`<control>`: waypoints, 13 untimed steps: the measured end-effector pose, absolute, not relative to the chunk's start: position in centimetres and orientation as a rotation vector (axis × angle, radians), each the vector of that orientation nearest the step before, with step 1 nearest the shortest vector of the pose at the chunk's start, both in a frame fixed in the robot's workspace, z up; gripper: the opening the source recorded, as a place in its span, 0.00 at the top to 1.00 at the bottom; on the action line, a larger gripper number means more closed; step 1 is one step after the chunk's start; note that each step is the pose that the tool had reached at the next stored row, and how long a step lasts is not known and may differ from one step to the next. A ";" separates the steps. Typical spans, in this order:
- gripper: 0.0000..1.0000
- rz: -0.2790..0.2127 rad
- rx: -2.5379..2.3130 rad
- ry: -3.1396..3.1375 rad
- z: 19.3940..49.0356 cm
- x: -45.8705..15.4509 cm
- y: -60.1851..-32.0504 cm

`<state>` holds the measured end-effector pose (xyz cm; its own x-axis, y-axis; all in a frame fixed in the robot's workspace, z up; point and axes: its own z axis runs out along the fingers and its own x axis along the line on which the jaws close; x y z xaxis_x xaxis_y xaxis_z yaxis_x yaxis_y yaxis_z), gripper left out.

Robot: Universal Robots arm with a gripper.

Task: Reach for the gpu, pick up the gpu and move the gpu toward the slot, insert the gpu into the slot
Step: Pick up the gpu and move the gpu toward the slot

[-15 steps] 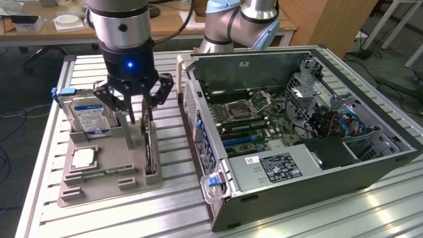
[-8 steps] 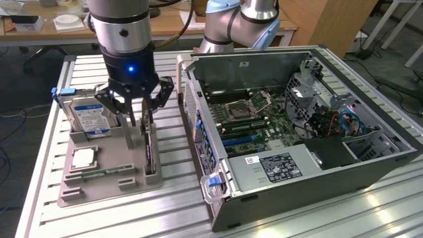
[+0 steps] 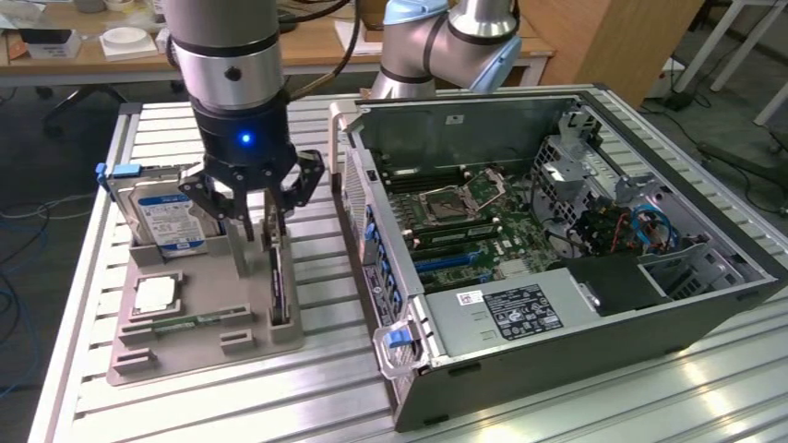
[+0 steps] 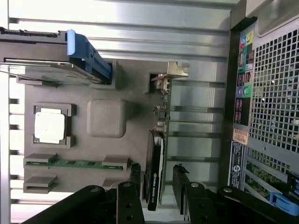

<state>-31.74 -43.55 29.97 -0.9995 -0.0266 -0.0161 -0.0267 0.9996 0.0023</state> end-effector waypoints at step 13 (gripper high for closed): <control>0.59 0.004 -0.042 3.125 28.1 -31.4 -43.6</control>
